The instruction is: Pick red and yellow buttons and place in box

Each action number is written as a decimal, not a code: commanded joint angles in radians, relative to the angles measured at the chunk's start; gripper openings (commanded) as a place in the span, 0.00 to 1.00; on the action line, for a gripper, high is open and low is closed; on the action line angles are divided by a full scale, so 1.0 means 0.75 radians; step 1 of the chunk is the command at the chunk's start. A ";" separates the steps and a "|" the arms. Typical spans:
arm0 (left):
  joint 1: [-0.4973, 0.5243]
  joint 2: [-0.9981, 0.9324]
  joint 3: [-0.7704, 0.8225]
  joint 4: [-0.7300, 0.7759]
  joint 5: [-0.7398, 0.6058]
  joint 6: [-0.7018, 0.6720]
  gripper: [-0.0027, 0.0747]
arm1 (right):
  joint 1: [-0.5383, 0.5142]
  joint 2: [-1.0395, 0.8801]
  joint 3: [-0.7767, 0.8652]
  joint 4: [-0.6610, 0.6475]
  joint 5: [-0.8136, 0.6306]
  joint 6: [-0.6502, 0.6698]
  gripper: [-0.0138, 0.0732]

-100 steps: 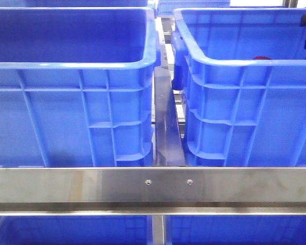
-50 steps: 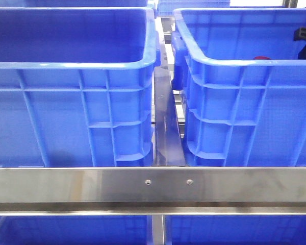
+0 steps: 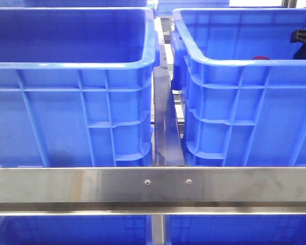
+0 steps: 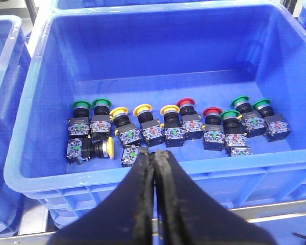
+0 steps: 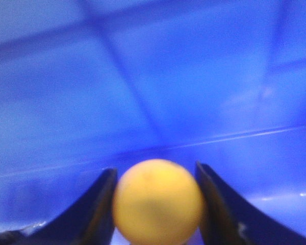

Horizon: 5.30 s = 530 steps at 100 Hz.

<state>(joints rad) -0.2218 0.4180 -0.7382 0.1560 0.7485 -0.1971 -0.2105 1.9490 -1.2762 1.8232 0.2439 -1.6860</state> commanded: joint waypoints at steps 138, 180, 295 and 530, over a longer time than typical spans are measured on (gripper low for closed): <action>0.002 0.012 -0.032 -0.013 -0.105 -0.013 0.01 | -0.005 -1.534 0.760 -0.018 -0.129 -0.008 0.78; 0.002 0.012 -0.032 -0.013 -0.105 -0.013 0.01 | -0.004 -1.934 0.966 -0.044 0.031 -0.008 0.78; 0.002 0.012 -0.032 -0.013 -0.103 -0.013 0.01 | 0.060 -1.944 1.009 0.039 -0.060 -0.008 0.08; 0.150 -0.605 1.043 -0.098 -1.152 0.167 0.01 | 0.060 -1.944 1.009 0.039 -0.060 -0.008 0.08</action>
<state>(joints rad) -0.1112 -0.0047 -0.0026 0.0911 -0.0350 -0.0725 -0.1662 0.4888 -0.4916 1.8137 0.1714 -1.6860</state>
